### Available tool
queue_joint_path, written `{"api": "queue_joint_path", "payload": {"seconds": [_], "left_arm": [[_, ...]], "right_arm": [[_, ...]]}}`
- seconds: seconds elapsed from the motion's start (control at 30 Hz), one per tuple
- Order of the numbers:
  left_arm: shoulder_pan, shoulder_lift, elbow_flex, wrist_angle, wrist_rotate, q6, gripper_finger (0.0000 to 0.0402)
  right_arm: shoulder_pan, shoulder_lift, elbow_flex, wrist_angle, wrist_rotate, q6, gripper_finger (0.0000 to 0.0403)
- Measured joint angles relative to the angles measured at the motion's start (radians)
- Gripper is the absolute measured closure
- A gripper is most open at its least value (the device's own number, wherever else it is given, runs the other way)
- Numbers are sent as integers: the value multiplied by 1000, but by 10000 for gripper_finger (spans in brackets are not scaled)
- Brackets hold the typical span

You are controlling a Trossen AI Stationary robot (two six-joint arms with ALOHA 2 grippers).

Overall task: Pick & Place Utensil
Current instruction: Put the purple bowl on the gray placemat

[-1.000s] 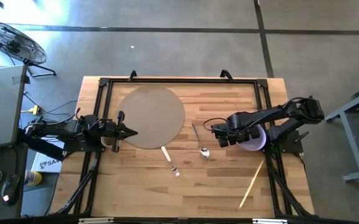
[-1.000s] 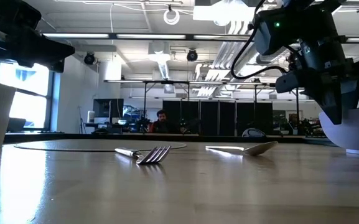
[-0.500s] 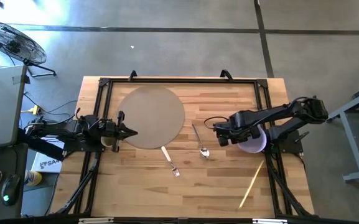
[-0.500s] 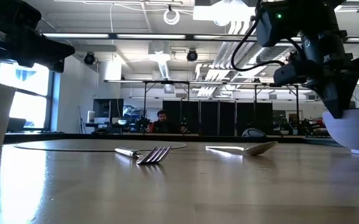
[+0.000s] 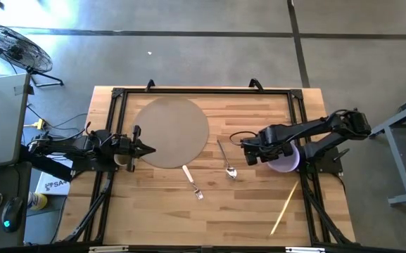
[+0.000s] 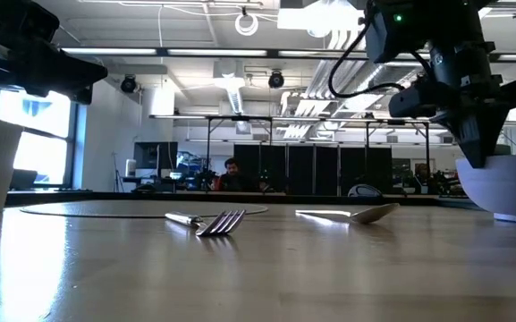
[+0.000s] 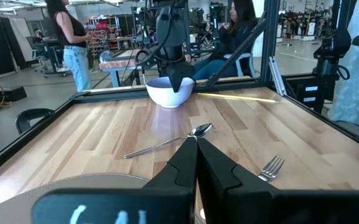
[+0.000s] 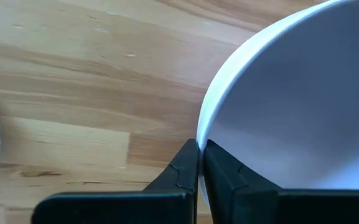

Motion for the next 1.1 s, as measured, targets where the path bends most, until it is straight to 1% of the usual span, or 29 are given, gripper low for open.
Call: {"api": "queue_joint_path", "payload": {"seconds": [0.13,0.33,0.43,0.6,0.77,0.9,1.0,1.1], "left_arm": [[0,0,0,0,0,0,401],[0,0,0,0,0,0,401],[0,0,0,0,0,0,401],[0,0,0,0,0,0,401],[0,0,0,0,0,0,401],[0,0,0,0,0,0,401],[0,0,0,0,0,0,401],[0,0,0,0,0,0,401]], "right_arm": [[0,0,28,-2,9,-3,397],[1,16,94,-13,60,-6,399],[1,66,158,-45,68,-39,400],[-9,206,321,-134,78,-127,400],[-37,360,521,-200,79,-262,400],[-66,484,689,-233,91,-410,400],[-83,575,821,-243,117,-561,400],[-99,659,948,-242,136,-780,400]]}}
